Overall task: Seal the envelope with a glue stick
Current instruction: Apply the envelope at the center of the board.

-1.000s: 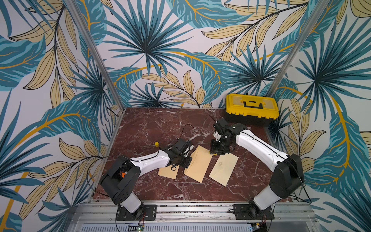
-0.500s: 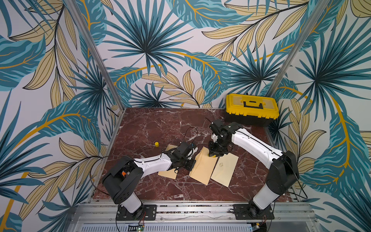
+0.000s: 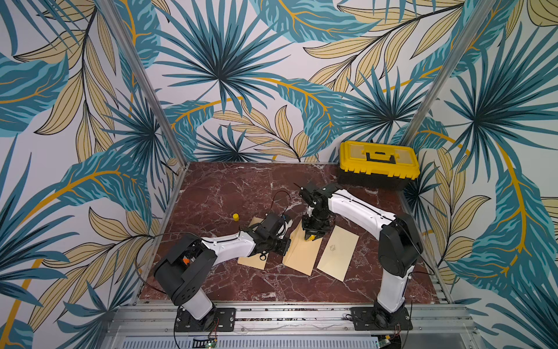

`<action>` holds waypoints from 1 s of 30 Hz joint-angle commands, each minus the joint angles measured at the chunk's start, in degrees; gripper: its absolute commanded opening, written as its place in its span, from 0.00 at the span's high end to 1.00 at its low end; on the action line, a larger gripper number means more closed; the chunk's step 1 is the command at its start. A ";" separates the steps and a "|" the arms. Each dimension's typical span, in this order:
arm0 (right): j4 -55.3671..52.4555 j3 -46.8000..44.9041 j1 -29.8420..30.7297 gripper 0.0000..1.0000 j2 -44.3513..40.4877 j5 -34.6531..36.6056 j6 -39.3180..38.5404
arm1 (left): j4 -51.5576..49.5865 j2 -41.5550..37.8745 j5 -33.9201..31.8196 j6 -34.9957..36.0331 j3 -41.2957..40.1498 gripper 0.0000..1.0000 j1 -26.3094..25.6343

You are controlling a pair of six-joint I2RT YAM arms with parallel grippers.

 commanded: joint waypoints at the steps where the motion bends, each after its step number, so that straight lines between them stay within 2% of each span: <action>1: -4.66 2.12 0.12 1.00 2.09 -2.27 0.27 | 3.53 -0.06 1.71 -0.98 -1.90 0.94 0.37; 16: -15.16 13.82 -0.21 1.00 13.11 -3.61 -2.20 | 5.45 -0.39 2.20 -0.43 -3.00 0.94 0.37; 30: -15.30 16.69 -1.26 1.00 17.63 -3.07 -2.81 | 5.71 -0.86 2.68 0.08 -3.53 0.95 0.41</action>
